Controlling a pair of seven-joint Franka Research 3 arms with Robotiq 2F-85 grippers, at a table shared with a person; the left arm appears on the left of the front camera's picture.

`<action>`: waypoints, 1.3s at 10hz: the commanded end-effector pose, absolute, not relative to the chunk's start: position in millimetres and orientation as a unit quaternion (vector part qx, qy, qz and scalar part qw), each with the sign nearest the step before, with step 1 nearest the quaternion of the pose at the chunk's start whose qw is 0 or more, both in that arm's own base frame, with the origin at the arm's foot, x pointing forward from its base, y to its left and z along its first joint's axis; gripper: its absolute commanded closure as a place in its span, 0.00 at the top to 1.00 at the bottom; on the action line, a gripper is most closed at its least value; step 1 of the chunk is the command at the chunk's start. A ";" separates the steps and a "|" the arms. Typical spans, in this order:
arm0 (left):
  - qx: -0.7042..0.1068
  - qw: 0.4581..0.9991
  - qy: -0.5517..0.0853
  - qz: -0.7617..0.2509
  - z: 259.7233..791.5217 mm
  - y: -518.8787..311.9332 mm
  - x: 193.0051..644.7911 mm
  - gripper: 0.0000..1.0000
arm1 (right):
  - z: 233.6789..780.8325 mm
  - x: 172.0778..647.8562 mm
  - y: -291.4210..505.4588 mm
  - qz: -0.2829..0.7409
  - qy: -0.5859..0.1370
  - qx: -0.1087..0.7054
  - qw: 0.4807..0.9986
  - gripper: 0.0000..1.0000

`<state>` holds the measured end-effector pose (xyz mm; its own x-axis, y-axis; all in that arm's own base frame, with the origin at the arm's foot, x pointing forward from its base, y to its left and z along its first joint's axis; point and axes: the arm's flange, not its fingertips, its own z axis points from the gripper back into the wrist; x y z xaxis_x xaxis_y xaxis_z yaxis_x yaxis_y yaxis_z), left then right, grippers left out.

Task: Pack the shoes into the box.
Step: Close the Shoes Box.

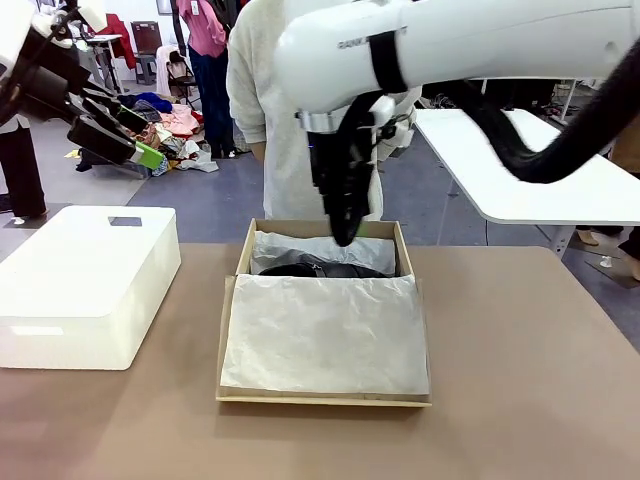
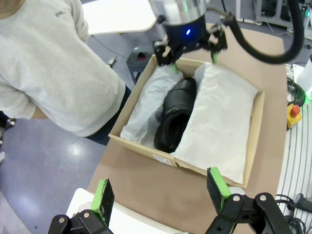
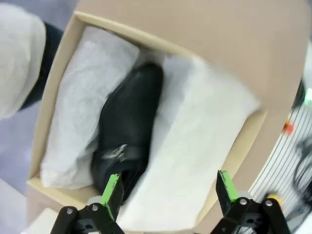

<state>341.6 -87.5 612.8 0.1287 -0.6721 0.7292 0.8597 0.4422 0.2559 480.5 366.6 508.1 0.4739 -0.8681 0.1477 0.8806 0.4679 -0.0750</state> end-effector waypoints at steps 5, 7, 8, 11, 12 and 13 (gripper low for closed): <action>-0.119 0.736 -0.413 -0.522 611.8 -85.8 341.9 1.00 | 502.5 472.3 235.2 -0.176 -0.058 -0.071 0.980 1.00; -0.119 0.736 -0.413 -0.522 611.8 -85.8 341.9 1.00 | 496.9 472.6 203.4 -0.093 -0.062 -0.040 0.993 1.00; -0.119 0.736 -0.413 -0.522 611.8 -85.8 341.9 1.00 | 495.6 474.7 189.6 -0.045 -0.045 -0.006 0.998 1.00; -0.119 0.736 -0.413 -0.522 611.8 -85.8 341.9 1.00 | 490.2 479.8 172.6 0.025 -0.007 0.034 0.999 1.00; -0.119 0.736 -0.413 -0.522 611.8 -85.8 341.9 1.00 | 492.9 483.6 186.8 -0.018 -0.043 0.009 0.999 1.00; -0.119 0.736 -0.413 -0.522 611.8 -85.8 341.9 1.00 | 492.9 483.6 186.8 -0.018 -0.043 0.009 0.999 1.00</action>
